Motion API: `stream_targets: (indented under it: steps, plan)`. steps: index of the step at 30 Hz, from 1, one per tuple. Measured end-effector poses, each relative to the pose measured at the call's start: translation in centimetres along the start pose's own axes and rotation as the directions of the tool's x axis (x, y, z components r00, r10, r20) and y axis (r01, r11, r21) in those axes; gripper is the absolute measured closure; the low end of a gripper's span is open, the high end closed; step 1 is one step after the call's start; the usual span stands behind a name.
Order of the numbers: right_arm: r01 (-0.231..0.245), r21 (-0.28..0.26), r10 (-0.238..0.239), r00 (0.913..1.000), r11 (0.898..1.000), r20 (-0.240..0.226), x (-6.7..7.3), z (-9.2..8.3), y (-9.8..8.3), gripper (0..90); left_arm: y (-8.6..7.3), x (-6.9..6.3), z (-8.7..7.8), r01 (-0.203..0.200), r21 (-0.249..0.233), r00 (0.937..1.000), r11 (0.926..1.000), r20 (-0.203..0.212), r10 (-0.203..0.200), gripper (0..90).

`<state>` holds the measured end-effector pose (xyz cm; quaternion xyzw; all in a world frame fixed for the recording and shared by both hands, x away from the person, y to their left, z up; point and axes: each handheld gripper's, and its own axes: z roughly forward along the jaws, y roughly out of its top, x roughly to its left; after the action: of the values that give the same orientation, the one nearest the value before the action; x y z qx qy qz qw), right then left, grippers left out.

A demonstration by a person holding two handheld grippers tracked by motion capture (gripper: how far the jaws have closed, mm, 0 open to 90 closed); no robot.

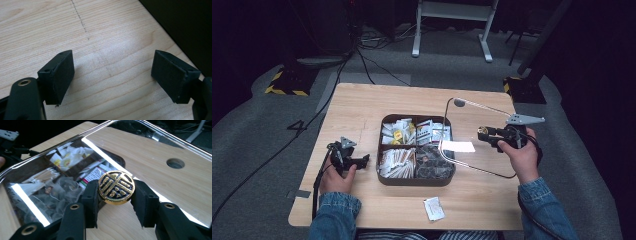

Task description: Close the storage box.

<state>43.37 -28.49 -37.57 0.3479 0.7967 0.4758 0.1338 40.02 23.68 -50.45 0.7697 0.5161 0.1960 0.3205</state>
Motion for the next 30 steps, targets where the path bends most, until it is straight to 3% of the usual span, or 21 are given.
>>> stream_targets:
  steps: [13,30]
  plan:
    - [0.040,0.017,-0.039,0.9981,0.999,-0.047,2.6,0.9,3.1,58.6,0.0,0.0,0.0,0.000,0.000,1.0000,1.0000,0.000,0.000,19.1]
    - [0.068,0.046,-0.062,0.9914,0.997,-0.115,5.9,4.9,4.5,58.5,0.0,0.0,0.0,0.000,0.000,1.0000,1.0000,0.001,0.000,19.1]
